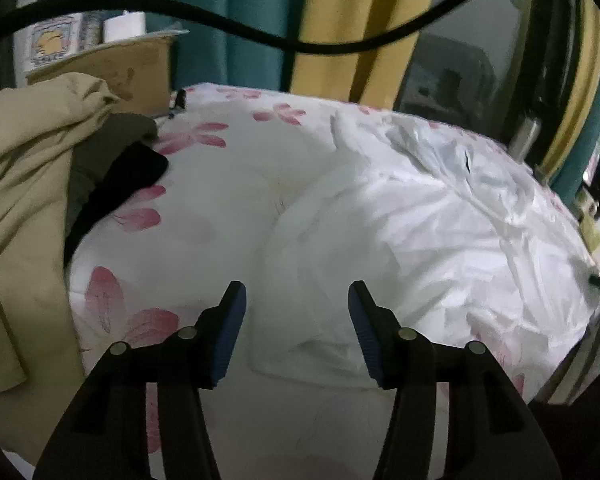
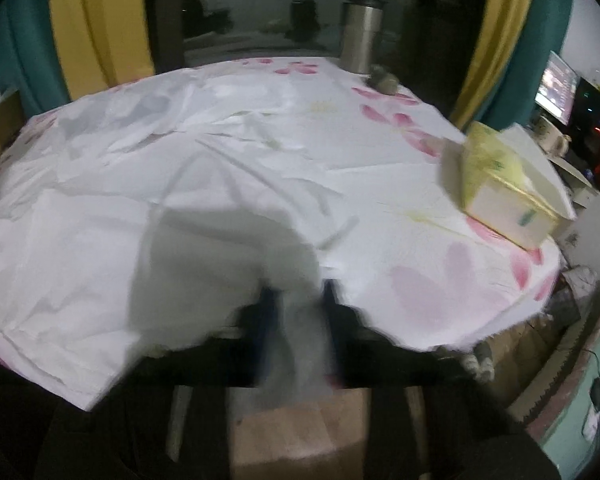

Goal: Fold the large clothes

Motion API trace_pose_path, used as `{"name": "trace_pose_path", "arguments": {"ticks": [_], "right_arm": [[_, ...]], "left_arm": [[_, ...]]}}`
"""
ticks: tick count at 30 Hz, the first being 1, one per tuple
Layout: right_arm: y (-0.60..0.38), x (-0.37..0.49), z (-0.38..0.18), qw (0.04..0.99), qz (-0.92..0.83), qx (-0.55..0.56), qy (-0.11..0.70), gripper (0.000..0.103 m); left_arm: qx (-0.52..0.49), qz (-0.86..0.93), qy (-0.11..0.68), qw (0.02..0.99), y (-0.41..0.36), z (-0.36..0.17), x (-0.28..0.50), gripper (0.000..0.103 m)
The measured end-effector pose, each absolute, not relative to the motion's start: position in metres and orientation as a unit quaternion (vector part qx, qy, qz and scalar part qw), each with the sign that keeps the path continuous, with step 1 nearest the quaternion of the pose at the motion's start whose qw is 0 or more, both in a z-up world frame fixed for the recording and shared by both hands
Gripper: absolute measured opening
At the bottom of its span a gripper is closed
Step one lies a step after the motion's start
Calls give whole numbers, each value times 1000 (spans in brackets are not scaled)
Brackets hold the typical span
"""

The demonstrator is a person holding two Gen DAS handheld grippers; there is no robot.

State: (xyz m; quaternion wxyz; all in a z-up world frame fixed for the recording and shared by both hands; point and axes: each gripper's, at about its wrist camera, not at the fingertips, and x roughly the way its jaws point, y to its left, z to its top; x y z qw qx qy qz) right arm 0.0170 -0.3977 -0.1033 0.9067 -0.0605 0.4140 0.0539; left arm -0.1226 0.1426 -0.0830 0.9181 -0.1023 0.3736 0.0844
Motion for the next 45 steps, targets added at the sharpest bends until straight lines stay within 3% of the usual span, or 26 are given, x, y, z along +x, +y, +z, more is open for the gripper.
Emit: {"name": "trace_pose_path", "arguments": {"ticks": [8,9,11,12,29,45], "right_arm": [[-416,9,-96,918,47,-33,393,7],[-416,8,-94,920,48,-34,388,7],[-415,9,-89,923,51,-35,380,7],[-415,9,-85,925,53,-37,375,7],[-403,20,-22,957,76,-27,279,7],[-404,73,8,967,82,9,242,7]], "left_arm": [[-35,109,408,906,129,-98,-120,58],[-32,97,407,907,126,-98,-120,43],[-26,77,411,908,122,-96,-117,22],[-25,73,413,908,120,-95,-115,4],[-55,63,330,940,125,-44,-86,4],[-80,78,270,956,156,-9,-37,4]]}}
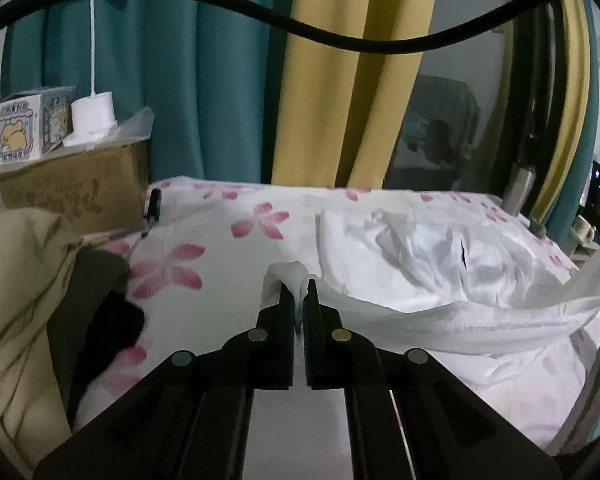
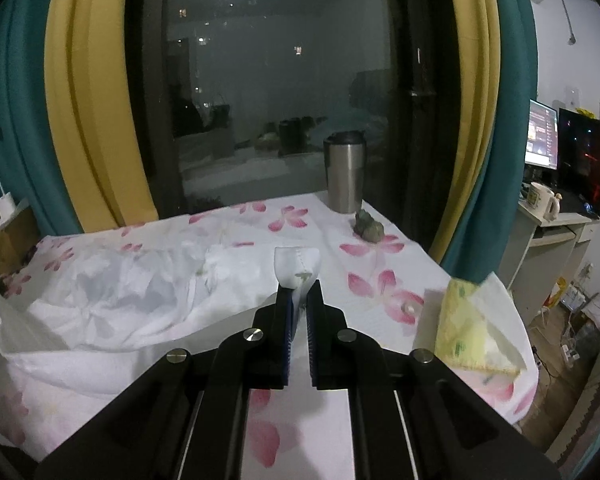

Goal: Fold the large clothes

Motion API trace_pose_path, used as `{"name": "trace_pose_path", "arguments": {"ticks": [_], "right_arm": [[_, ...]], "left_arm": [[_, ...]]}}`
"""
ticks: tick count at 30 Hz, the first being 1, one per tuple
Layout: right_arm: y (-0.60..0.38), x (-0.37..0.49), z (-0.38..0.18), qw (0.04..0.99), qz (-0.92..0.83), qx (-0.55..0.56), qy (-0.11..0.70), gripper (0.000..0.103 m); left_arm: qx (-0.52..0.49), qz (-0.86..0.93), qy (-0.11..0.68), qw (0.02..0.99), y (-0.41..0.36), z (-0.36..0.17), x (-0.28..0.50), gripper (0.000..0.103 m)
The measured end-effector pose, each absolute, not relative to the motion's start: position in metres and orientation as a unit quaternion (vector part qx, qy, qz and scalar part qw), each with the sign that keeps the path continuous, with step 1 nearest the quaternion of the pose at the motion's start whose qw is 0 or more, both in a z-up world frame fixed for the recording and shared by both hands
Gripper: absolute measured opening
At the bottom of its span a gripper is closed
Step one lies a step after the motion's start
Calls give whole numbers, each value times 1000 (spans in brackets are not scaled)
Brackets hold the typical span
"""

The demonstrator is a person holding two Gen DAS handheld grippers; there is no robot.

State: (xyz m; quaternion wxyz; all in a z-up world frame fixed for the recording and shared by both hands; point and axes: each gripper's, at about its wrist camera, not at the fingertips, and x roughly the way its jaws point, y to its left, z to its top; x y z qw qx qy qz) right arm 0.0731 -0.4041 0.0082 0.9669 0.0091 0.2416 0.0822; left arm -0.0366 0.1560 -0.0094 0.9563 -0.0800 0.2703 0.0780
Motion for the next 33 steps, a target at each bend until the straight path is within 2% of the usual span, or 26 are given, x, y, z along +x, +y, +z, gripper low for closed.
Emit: {"name": "trace_pose_path", "arguments": {"ticks": [24,33], "right_arm": [[-389,196,20,964,93,-11,249,7],[-377,258,-4,955,85,-22,282,7]], "left_arm": [[-62,84,261,960,175,5,99,4],[-69,83,284,953,186,-24,170,4]]}}
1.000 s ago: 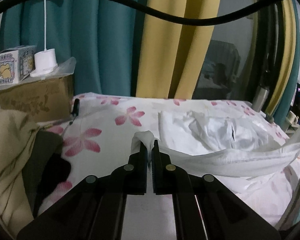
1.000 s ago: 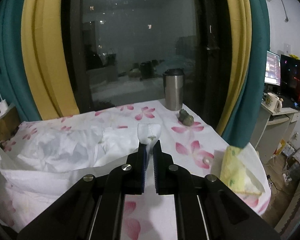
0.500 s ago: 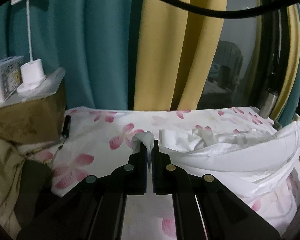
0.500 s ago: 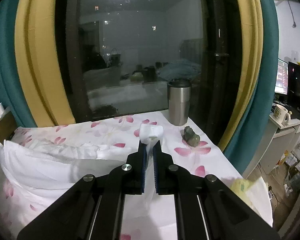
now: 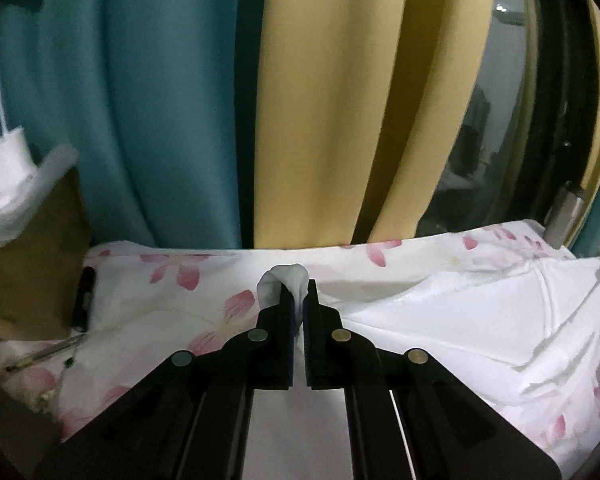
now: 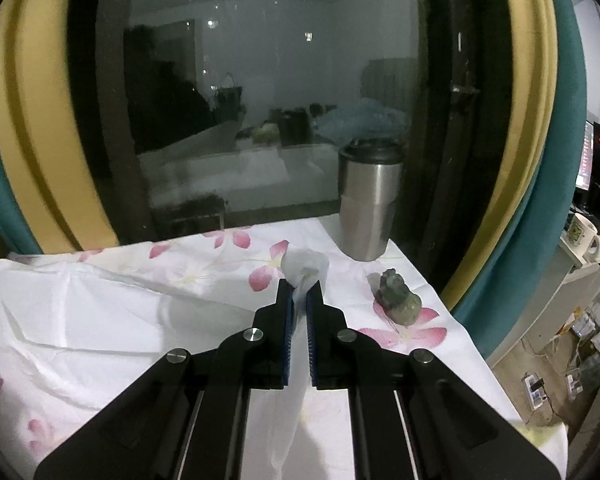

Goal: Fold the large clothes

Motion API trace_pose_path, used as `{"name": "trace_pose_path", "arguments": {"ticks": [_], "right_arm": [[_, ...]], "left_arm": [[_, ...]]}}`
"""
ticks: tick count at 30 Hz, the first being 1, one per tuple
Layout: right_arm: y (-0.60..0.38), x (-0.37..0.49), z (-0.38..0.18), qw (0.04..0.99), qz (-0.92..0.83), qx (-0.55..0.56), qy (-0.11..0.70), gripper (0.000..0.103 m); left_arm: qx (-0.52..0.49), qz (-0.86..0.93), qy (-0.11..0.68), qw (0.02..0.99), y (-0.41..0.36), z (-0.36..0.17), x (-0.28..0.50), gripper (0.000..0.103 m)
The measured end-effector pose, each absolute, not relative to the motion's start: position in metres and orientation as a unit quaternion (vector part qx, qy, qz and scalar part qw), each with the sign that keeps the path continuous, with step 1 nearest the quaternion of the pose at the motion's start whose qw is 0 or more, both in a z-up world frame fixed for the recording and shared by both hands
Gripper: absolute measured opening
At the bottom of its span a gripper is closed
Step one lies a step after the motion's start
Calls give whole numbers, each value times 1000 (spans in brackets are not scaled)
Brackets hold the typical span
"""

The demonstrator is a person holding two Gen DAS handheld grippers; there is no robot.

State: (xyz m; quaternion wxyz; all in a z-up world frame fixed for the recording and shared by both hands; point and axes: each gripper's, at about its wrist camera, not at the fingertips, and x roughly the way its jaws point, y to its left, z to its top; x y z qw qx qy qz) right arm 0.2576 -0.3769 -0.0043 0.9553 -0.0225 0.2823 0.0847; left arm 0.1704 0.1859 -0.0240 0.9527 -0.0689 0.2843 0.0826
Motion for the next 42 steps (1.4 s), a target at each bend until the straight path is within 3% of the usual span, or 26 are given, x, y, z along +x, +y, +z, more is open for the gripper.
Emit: {"name": "trace_pose_path", "arguments": {"ticks": [16,17,19,20,21,23,24,29,37,39,42], "right_arm": [[-347,327,-85,912,33,-93,398,9],[-348,326,-84,911,29,-94,399,13],[-346,315,-75,917,15,-108,383,23],[-344,309,-70,921,14,-114,373,35],[-341,299,-61,925,16,-123,358,53],[-329,279,-47,933,29,-138,331,75],[-320,269,-41,935,45,-147,319,77],[-264,213,-23,931,139,-192,278,77],[-190,169,-61,877,273,-239,316,75],[-187,168,-64,871,282,-240,321,64],[-185,167,-64,862,295,-248,328,55]], "left_arm": [[-104,103,377,914,195,-92,232,7],[-103,105,375,915,196,-90,229,14],[-100,106,358,922,196,-78,218,38],[-97,105,353,924,196,-73,214,52],[-92,101,347,928,193,-67,207,54],[-79,82,338,934,183,-57,195,54],[-68,67,336,937,175,-53,187,54],[-28,-9,337,941,124,-52,163,54],[38,-92,357,929,53,-73,151,54],[55,-94,363,925,44,-78,154,54],[61,-88,378,920,40,-83,163,54]]}}
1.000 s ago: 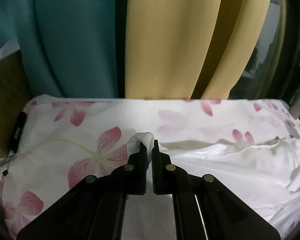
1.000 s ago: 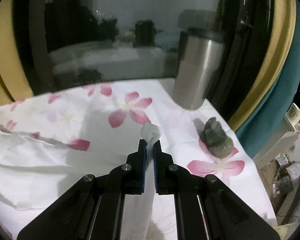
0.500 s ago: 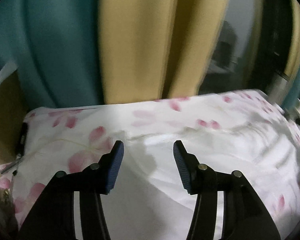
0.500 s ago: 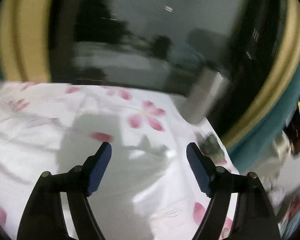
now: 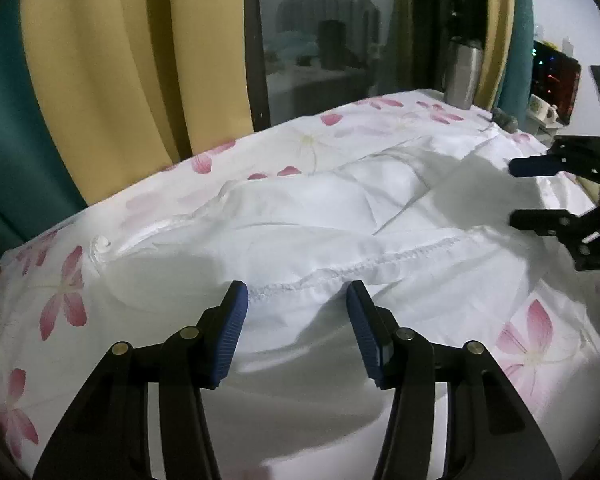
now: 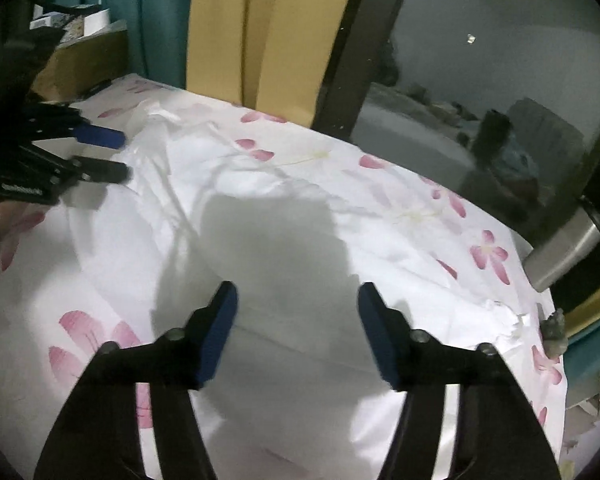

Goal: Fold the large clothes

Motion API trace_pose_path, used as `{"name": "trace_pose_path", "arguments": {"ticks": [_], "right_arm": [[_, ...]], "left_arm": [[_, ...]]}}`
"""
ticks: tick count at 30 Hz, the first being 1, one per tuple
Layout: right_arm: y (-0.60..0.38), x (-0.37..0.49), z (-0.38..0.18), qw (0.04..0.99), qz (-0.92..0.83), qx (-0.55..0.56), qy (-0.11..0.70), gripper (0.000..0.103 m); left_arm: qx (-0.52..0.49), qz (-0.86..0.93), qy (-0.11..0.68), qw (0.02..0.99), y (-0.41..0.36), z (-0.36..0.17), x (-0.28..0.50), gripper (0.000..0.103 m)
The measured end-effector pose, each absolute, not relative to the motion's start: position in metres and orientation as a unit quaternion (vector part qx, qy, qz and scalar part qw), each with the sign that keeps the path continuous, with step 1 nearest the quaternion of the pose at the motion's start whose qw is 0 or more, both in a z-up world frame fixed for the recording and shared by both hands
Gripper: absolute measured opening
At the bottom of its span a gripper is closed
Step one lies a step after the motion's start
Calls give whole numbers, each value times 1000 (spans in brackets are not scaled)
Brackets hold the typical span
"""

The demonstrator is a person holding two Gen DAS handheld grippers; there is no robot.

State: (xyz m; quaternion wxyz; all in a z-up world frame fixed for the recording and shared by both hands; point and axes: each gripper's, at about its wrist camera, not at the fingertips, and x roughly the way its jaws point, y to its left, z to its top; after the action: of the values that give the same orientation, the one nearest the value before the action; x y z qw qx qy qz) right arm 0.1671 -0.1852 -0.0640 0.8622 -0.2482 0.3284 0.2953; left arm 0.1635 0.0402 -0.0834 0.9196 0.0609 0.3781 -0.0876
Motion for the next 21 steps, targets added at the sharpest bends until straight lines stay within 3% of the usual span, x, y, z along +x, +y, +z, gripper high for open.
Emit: {"name": "trace_pose_path", "arguments": {"ticks": [9,10,12,21], "right_arm": [[-179,164,-75,836,338,-255,348,55],[-178,165,-75,837,335,-254,349,51],[-179,173,-73,843,329,-243,349,1],[-176,231,-42,874,315,-193,315,1]], "left_arm": [[66,-80,383,918,38,-84,177,54],[63,-78,383,918,39,-84,179,54],[60,-76,381,920,40,-81,182,54],[42,-63,369,926,46,-67,213,54]]}}
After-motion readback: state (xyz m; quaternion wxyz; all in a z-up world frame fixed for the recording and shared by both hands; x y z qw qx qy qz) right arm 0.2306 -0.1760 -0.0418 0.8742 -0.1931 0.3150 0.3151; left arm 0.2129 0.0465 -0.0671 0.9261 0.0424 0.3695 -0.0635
